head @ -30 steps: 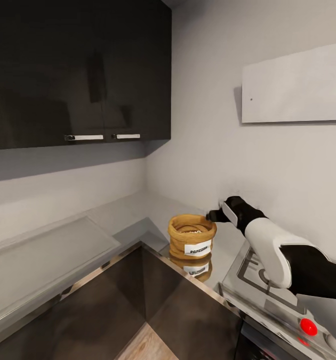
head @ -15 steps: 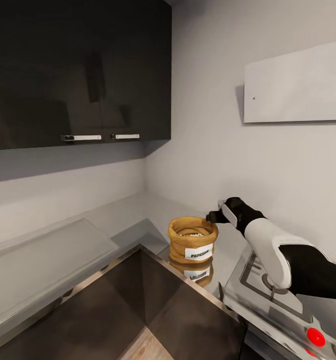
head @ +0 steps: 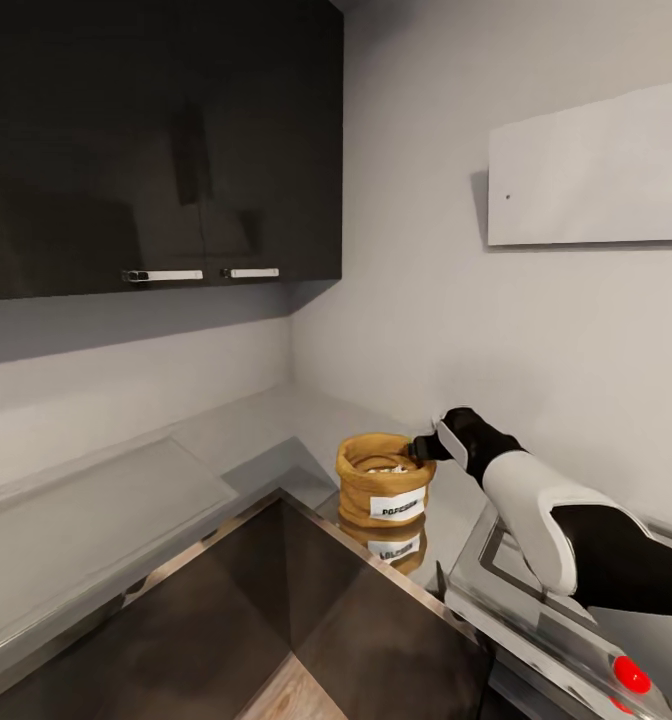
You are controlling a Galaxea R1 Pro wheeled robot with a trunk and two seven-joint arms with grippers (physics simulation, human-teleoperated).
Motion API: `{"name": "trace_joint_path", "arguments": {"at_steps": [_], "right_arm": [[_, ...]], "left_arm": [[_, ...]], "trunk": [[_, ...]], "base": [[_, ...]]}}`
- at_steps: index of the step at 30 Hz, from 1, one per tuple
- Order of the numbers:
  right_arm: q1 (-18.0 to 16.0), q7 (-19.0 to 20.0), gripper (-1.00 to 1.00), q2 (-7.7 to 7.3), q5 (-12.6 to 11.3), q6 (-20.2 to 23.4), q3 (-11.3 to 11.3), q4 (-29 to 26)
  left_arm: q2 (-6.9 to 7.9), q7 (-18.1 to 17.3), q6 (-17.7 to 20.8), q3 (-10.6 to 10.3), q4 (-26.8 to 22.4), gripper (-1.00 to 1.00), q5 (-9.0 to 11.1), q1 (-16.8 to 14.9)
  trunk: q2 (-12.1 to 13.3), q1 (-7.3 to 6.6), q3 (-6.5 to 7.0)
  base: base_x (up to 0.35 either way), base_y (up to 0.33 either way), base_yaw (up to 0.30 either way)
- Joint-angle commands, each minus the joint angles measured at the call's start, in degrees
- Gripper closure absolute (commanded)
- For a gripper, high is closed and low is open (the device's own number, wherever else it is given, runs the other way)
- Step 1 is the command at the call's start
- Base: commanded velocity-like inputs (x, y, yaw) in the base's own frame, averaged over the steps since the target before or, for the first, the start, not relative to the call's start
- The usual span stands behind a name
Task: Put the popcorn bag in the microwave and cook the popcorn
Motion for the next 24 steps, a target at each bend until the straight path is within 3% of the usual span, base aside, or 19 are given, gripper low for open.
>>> {"name": "trace_joint_path", "arguments": {"at_steps": [1,13,14,24], "right_arm": [[0.05,-0.12,-1.00,0.03,-0.05,0.38,0.09,-0.42],[0.13,0.38,-1.00,-0.15,-0.03,3.32,0.01,-4.28],[0.13,0.29,-1.00,-0.20,0.10,10.13,0.01,-17.23],[0.13,-0.07,-1.00,-0.46,0.10,11.93,0.01,-17.35]], "left_arm": [[-0.02,-0.02,-0.07,0.25,-0.08,-1.00,0.17,-0.01],[-0.21,0.06,-0.07,0.32,-0.30,-1.00,0.15,-0.01],[-0.23,0.06,-0.07,0.32,-0.31,-1.00,0.16,-0.01],[-0.26,0.06,-0.07,0.32,-0.22,-1.00,0.24,-0.01]], "trunk": [[-0.06,0.01,-0.08],[-0.06,0.01,-0.08],[-0.06,0.01,-0.08],[-0.06,0.01,-0.08]], "base": [[0.000,0.000,0.000],[0.000,0.000,0.000],[0.000,-0.051,0.000],[0.000,-0.146,0.000]]}}
